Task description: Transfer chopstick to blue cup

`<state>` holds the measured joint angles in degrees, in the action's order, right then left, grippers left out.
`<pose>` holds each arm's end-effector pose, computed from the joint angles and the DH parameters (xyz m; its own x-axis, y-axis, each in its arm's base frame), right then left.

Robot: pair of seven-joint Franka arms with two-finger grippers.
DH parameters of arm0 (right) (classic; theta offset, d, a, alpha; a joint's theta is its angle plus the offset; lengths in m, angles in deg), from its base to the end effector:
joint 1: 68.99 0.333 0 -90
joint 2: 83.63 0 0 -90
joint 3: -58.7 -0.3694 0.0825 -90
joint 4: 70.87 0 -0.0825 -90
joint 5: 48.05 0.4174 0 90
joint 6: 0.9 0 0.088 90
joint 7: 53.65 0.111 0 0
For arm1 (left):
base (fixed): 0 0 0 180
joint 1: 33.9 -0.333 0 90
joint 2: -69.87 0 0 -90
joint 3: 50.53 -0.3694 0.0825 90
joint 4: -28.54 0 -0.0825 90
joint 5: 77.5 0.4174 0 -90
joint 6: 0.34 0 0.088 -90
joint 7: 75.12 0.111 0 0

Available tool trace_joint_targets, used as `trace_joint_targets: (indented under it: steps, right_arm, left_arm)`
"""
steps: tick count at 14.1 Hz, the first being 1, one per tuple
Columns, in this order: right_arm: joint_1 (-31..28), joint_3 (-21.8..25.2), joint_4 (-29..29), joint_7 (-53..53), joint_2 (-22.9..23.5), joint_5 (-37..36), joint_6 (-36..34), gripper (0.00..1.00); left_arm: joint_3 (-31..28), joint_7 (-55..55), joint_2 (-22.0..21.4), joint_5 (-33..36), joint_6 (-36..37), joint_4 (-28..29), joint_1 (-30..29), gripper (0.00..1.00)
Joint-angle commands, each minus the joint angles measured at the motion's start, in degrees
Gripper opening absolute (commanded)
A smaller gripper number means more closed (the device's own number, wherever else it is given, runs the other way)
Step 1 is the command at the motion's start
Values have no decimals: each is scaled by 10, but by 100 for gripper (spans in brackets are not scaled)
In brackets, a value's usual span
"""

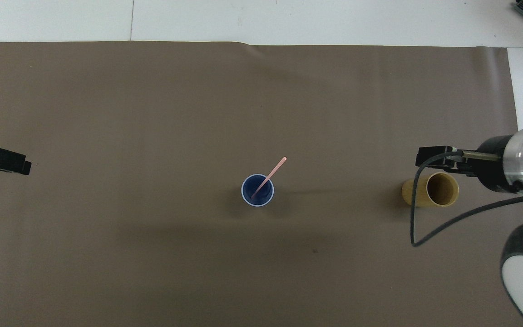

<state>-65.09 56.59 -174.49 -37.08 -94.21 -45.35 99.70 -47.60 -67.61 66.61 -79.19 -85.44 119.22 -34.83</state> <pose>0.5327 0.0625 0.6731 0.9747 -0.1920 0.1144 -0.1841 -0.9800 -0.0761 0.5576 -0.0240 0.6932 0.9852 -0.1674 -0.0367 -0.1663 -0.9856 0.0316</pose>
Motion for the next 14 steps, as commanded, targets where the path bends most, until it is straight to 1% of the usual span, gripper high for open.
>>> trace_joint_targets:
  steps: [1,2,3,5,8,10,12,14]
  right_arm:
    - [-38,-5,94,-62,51,-28,-78,100]
    - [-43,-6,126,-74,68,-51,-97,100]
    - [-43,-4,145,-82,81,-62,-110,100]
    - [-54,-2,153,-87,87,-66,-137,100]
    - [-58,1,197,-88,114,-60,-153,100]
    - [-71,0,199,-91,113,-51,-159,100]
    - [-69,1,182,-108,101,-51,-169,100]
    - [-72,1,180,-114,100,-51,-168,100]
  left_arm:
    - [2,6,-8,-8,8,1,-7,100]
    - [2,6,-8,-8,8,1,-7,100]
    - [2,6,-8,-8,8,1,-7,100]
    - [2,6,-8,-8,8,1,-7,100]
    - [2,6,-8,-8,8,1,-7,100]
    - [2,6,-8,-8,8,1,-7,100]
    - [2,6,-8,-8,8,1,-7,100]
    - [2,6,-9,-8,8,1,-7,100]
